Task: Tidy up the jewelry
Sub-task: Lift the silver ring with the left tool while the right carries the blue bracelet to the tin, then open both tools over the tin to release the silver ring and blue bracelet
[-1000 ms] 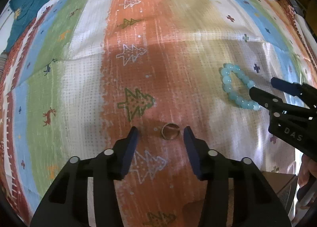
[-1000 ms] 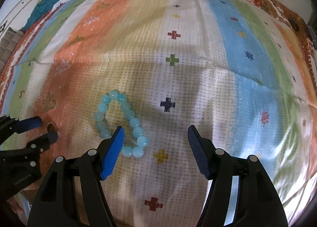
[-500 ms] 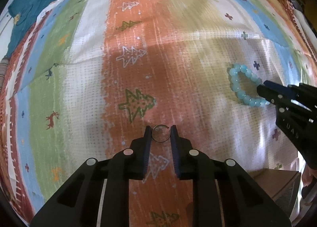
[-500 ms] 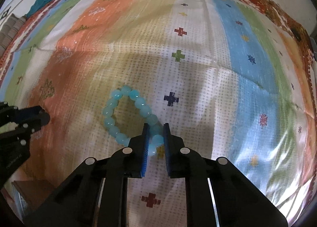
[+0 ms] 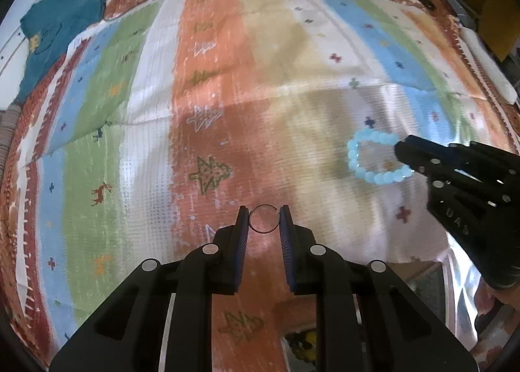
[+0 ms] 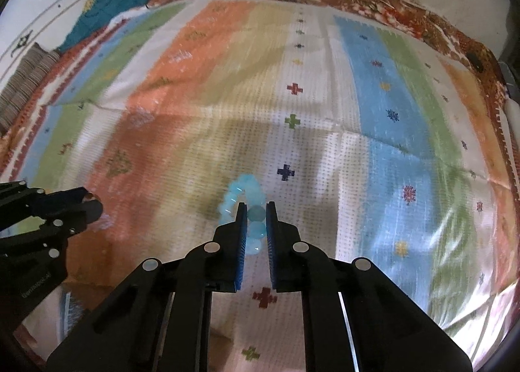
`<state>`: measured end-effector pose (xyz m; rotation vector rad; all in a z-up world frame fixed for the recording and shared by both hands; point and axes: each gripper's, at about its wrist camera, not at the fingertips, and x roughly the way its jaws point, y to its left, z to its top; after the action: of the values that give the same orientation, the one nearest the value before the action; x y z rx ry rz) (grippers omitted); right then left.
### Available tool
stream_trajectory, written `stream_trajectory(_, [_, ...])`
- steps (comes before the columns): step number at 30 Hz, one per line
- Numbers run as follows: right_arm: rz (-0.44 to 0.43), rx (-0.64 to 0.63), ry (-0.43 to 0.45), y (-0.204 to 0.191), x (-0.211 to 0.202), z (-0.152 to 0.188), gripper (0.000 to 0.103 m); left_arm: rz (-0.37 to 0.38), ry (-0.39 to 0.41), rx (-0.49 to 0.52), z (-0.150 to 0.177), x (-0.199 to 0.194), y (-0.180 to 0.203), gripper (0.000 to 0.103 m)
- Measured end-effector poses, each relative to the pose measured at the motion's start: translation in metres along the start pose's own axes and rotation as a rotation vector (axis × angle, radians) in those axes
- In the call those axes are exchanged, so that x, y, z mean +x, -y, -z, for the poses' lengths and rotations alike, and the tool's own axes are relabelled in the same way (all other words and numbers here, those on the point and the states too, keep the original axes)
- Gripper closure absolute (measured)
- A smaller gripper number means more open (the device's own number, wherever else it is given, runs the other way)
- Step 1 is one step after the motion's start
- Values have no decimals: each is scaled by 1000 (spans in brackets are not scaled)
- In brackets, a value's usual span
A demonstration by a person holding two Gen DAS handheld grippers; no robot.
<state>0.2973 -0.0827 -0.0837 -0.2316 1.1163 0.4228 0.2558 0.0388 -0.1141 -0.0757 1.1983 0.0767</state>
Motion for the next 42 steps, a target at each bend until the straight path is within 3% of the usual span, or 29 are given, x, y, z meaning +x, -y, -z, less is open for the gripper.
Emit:
stream_trajectory(21, [-47, -18, 146, -13, -75, 14, 91, 30, 115, -2, 19, -69, 13, 84])
stream_trajectory(42, [-82, -74, 241, -29, -133, 49, 91, 57, 185, 53, 63, -113, 35, 84])
